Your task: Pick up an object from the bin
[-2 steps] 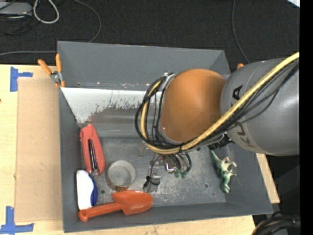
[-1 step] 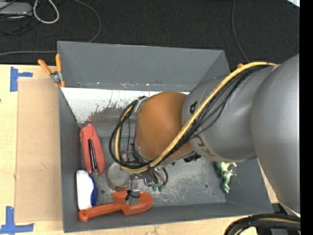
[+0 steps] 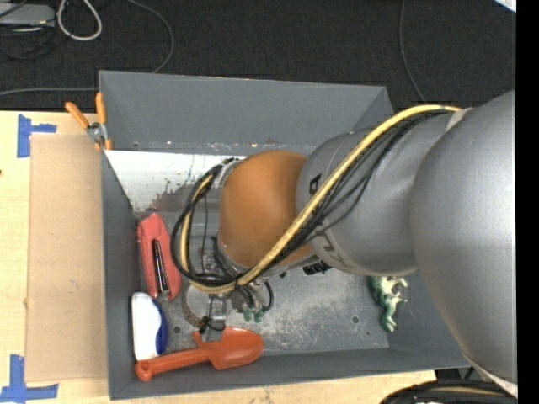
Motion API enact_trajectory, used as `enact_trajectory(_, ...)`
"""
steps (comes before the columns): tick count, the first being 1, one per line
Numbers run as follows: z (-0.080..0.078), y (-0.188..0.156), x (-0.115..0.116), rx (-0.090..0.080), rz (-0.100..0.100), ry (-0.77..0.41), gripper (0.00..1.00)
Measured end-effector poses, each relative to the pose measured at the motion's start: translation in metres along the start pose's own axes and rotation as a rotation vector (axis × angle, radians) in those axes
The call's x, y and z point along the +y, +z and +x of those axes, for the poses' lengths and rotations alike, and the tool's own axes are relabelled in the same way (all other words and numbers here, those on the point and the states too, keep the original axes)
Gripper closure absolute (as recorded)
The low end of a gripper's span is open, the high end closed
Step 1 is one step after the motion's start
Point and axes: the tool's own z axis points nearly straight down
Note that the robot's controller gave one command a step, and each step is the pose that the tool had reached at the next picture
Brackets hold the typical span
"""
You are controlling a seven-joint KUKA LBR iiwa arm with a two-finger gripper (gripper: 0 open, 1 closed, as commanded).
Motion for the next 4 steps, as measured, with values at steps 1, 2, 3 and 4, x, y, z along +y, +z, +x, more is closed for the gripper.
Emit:
enact_trajectory(1, 0.011, 0.064, -0.081, 0.019, 0.008, -0.05, 0.0)
enact_trajectory(2, -0.008, 0.017, -0.014, -0.009, -0.009, -0.018, 0.0)
enact_trajectory(3, 0.01, 0.084, -0.081, 0.018, 0.007, -0.075, 0.0)
enact_trajectory(4, -0.011, 0.023, -0.029, -0.008, -0.009, -0.005, 1.0)
